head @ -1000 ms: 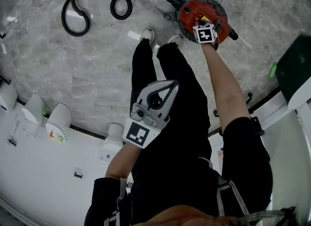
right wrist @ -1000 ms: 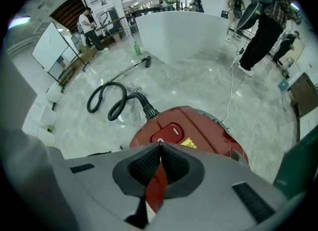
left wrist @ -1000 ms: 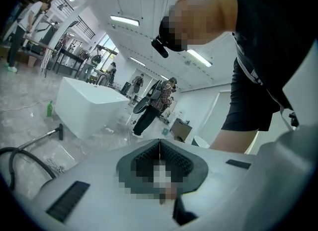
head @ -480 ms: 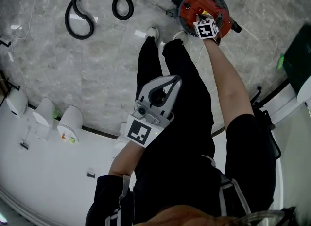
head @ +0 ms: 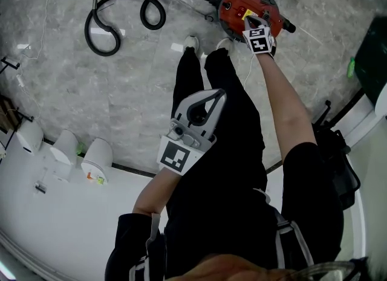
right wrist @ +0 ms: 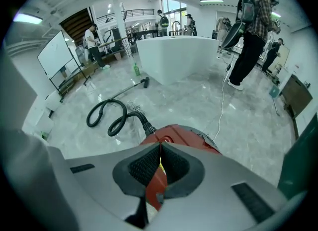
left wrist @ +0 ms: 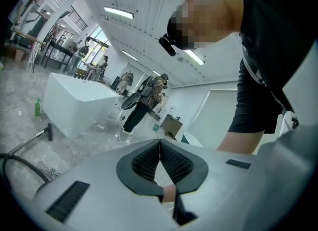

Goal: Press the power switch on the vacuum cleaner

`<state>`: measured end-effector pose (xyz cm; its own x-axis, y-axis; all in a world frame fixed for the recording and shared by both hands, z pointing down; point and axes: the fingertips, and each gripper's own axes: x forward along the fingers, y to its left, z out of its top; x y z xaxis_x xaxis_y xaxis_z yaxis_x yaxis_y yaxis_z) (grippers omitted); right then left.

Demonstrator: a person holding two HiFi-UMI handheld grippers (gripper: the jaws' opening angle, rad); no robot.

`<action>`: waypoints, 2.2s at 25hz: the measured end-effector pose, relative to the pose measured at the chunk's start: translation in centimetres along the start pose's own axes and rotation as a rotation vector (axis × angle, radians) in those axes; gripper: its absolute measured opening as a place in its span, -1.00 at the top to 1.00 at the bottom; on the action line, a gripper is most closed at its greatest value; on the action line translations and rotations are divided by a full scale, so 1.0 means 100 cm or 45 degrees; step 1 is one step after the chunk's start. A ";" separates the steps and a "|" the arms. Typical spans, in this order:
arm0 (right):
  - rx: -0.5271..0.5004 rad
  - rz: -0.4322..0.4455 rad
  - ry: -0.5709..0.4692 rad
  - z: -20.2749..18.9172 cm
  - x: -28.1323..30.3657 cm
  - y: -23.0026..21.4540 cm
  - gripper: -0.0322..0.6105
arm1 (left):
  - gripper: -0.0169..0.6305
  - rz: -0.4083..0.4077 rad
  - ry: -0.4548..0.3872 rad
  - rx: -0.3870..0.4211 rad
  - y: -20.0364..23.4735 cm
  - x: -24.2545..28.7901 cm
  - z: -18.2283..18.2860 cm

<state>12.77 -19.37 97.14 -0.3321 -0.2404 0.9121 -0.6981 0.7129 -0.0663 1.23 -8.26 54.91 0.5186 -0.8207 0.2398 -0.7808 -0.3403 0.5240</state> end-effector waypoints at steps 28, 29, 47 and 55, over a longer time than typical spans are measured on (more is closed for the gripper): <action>0.468 -0.132 -0.655 0.104 -0.380 0.126 0.84 | 0.89 -0.318 -0.161 0.096 -0.076 -0.055 0.133; 0.491 -0.133 -0.708 0.110 -0.399 0.130 0.84 | 0.89 -0.318 -0.167 0.097 -0.079 -0.057 0.138; 0.355 -0.276 -1.324 0.198 -0.577 0.158 0.84 | 0.89 -0.526 -0.220 0.445 -0.132 -0.063 0.175; 0.262 -0.311 -1.386 0.210 -0.586 0.166 0.84 | 0.89 -0.598 -0.238 0.426 -0.133 -0.070 0.167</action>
<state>7.26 -7.28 34.10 -0.4773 -0.8751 0.0796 -0.8777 0.4704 -0.0918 2.17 -5.65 32.60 0.7880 -0.6042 -0.1183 -0.5661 -0.7866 0.2467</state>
